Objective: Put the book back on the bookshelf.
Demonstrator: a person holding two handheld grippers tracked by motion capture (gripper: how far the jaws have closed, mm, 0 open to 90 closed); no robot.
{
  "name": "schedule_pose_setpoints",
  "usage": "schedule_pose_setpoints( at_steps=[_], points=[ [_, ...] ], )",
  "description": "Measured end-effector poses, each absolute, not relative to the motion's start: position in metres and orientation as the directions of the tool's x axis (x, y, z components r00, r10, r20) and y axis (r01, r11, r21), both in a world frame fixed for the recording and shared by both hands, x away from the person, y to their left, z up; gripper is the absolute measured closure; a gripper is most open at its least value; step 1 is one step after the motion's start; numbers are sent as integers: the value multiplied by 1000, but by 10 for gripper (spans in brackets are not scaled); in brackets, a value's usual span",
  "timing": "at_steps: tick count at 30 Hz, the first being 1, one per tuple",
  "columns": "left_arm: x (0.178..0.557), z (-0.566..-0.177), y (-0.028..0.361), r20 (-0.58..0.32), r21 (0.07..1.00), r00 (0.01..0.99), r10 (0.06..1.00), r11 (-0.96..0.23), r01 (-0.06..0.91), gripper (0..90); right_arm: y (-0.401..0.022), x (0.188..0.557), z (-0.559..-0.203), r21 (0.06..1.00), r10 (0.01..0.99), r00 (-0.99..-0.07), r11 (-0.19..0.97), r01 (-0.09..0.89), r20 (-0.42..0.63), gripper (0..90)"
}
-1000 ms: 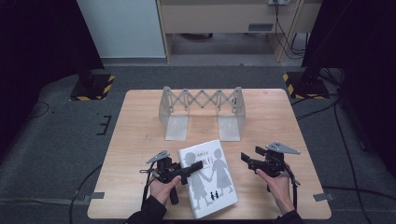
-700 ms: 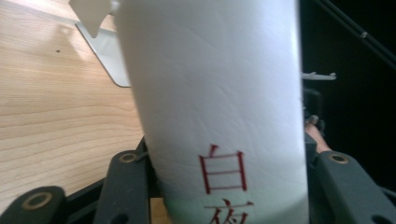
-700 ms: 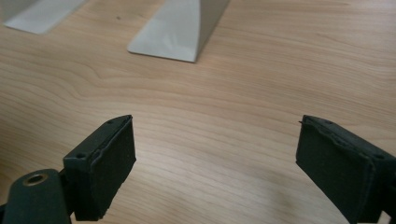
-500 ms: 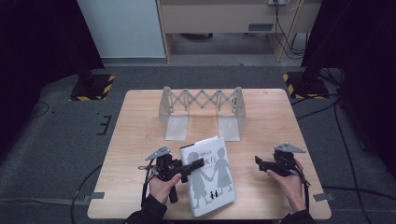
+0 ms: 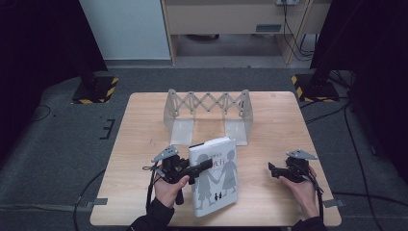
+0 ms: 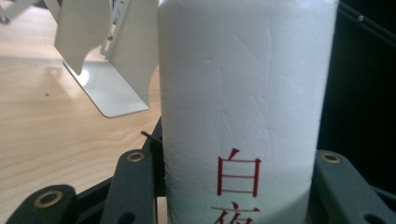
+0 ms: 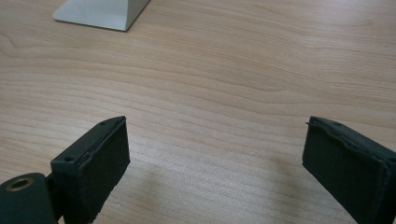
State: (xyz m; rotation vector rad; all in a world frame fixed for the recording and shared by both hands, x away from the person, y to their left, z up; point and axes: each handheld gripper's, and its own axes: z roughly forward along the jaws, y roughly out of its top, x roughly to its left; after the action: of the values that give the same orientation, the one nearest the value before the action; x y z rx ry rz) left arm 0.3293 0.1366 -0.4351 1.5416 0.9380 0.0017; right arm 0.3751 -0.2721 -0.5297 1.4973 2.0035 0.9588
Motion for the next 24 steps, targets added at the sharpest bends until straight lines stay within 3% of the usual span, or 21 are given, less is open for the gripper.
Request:
schedule_pose_setpoints(
  at_steps=[15, 24],
  points=[
    [333, -407, 162, -350, 886, 630, 693, 28, 462, 527, -276, 379, -537, 750, 956, -292, 183, 636, 14, 75],
    [343, -390, 180, -318, 900, 577, 752, 48, 433, 527, -276, 380, -537, 743, 958, -286, 183, 644, 13, 76]
  ],
)
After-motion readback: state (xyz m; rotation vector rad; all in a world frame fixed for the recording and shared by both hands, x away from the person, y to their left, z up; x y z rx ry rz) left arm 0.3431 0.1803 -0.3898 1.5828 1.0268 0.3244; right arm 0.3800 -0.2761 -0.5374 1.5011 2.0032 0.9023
